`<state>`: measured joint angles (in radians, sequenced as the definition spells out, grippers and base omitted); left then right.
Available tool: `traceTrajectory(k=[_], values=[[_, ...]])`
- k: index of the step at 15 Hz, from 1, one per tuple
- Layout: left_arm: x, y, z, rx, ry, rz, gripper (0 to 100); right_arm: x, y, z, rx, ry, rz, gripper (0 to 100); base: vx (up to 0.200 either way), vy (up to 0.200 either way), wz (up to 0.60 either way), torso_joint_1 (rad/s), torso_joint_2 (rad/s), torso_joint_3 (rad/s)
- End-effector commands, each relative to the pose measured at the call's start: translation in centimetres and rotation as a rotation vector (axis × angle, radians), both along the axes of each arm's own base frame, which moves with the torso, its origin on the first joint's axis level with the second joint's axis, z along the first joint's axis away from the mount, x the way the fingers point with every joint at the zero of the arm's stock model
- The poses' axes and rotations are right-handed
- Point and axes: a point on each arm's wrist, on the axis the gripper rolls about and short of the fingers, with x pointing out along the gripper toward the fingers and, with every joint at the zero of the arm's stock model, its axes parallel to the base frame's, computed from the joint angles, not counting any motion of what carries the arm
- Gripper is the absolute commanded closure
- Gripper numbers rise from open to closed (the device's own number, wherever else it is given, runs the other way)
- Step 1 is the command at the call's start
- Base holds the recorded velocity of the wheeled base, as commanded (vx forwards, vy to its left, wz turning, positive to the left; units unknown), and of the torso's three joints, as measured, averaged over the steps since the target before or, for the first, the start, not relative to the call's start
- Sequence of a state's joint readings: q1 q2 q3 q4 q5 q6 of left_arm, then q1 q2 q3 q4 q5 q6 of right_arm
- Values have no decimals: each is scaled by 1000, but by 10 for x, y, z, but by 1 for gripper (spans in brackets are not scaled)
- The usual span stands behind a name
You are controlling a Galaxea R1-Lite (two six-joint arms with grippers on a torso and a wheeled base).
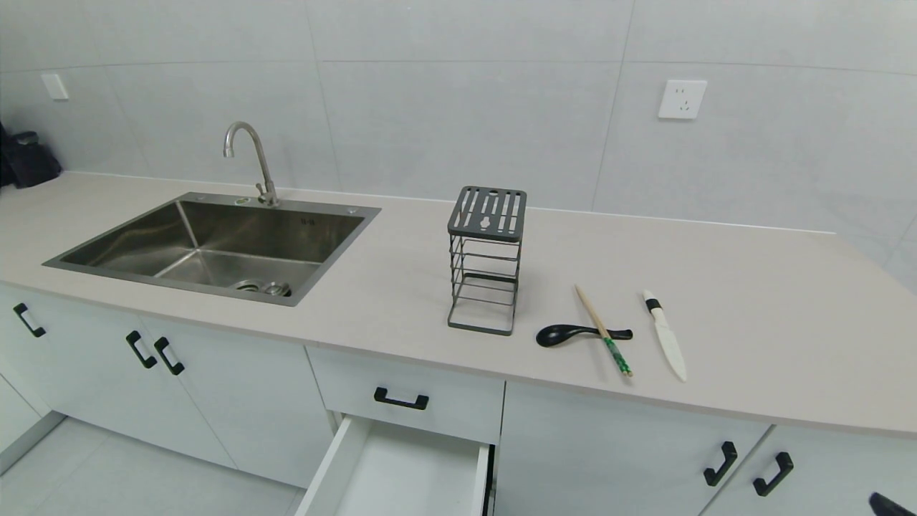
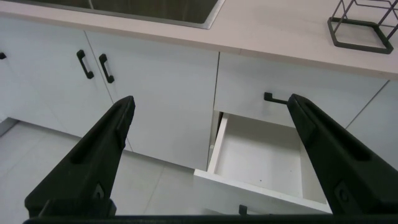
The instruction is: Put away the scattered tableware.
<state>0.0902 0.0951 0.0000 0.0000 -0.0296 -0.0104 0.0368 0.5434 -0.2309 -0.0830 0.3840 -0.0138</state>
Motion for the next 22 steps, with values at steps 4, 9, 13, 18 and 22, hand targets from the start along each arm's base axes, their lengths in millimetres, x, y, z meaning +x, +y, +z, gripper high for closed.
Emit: traceTrajectory(k=[4, 9, 13, 18, 22], values=[[0, 0, 0, 4, 2, -1, 0, 80, 24, 8, -40, 292, 208, 0, 0, 0, 0, 0, 0, 0], [0, 0, 0, 6, 2, -1, 0, 120, 41, -17, -100, 421, 208, 0, 0, 0, 0, 0, 0, 0], [0, 0, 0, 6, 2, -1, 0, 151, 50, -28, -97, 390, 204, 0, 0, 0, 0, 0, 0, 0], [0, 0, 0, 6, 2, -1, 0, 167, 57, -19, -125, 320, 137, 0, 0, 0, 0, 0, 0, 0], [0, 0, 0, 6, 2, -1, 0, 163, 64, -15, -159, 288, 108, 0, 0, 0, 0, 0, 0, 0]])
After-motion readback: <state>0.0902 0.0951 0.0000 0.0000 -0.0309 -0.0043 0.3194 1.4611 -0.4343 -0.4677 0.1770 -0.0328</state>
